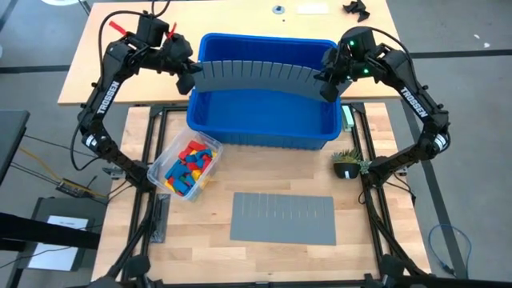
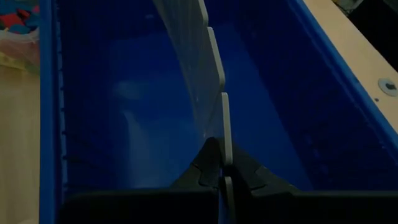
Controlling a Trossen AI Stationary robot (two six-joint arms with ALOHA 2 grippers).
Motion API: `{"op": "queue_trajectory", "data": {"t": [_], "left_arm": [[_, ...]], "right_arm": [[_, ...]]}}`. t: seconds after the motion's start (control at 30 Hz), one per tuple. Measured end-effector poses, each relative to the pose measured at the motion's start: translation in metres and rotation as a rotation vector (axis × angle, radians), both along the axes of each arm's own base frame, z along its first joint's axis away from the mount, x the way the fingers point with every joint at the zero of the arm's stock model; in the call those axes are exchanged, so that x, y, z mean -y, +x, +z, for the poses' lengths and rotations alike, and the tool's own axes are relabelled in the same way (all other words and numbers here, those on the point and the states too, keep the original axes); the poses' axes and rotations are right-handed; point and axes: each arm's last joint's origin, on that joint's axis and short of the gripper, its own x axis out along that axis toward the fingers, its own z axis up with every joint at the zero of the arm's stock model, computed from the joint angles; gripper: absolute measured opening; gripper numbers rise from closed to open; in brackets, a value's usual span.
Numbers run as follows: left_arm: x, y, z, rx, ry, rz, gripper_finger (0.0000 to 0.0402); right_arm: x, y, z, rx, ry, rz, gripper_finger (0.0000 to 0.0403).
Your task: Sort Items/Unsort Items
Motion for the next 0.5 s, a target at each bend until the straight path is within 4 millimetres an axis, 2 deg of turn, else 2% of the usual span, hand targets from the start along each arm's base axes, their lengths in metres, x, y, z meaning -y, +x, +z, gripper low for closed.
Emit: {"op": "queue_trajectory", "data": {"t": [0.37, 0.5], "left_arm": [[-0.004, 0.002, -0.003, -0.049, 0.037, -0.002, 0.0019], [-0.006, 0.003, -0.013, -0.118, 0.066, -0.061, 0.0019]], "right_arm": [[0.000, 0.000, 0.000, 0.004, 0.010, 0.001, 0.0002], [-0.001, 0.001, -0.001, 0.022, 0.046, 0.022, 0.0002]]}}
